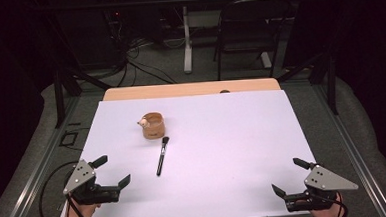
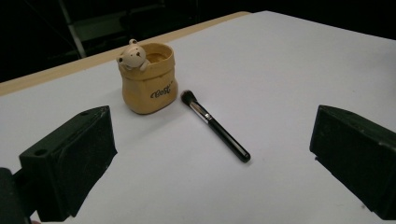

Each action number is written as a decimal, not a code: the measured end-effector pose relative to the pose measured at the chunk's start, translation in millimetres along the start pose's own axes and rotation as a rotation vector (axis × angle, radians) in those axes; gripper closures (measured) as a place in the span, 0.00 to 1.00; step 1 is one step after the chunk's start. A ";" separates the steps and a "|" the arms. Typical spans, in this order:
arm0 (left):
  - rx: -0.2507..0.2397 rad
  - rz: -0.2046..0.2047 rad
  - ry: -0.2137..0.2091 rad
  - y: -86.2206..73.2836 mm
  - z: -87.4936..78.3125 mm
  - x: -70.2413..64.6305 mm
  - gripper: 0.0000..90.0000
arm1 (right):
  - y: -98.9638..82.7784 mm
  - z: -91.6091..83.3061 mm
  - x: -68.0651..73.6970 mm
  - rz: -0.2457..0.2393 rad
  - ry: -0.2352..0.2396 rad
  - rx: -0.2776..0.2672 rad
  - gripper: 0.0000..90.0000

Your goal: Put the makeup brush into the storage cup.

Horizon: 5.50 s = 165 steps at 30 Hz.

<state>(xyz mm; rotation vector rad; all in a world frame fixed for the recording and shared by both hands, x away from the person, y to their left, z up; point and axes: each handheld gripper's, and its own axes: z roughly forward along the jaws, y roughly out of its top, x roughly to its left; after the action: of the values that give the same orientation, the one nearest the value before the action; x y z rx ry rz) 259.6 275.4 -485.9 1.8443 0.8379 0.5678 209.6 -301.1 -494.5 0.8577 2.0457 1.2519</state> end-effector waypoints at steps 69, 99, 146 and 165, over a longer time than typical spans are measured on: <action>0.128 -0.002 -0.025 45.0 107.1 2.8 0.00 | -1.1 2.9 -0.4 -0.006 0.006 0.023 0.00; 0.292 0.009 -0.032 33.1 151.8 -8.0 0.00 | -1.4 2.3 -0.3 -0.008 0.009 0.028 0.00; 0.787 -0.110 -0.016 65.6 194.7 -0.7 0.17 | -1.7 3.1 0.2 -0.008 0.011 0.039 0.00; 0.886 -0.136 -0.010 59.3 209.4 -0.1 0.54 | -1.7 2.7 0.4 -0.009 0.009 0.041 0.00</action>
<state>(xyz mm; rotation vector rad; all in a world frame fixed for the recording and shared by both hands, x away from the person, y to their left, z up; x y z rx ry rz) 423.5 135.2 -514.9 2.5365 1.3298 0.0768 211.0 -299.9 -497.2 0.8617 2.0864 1.2145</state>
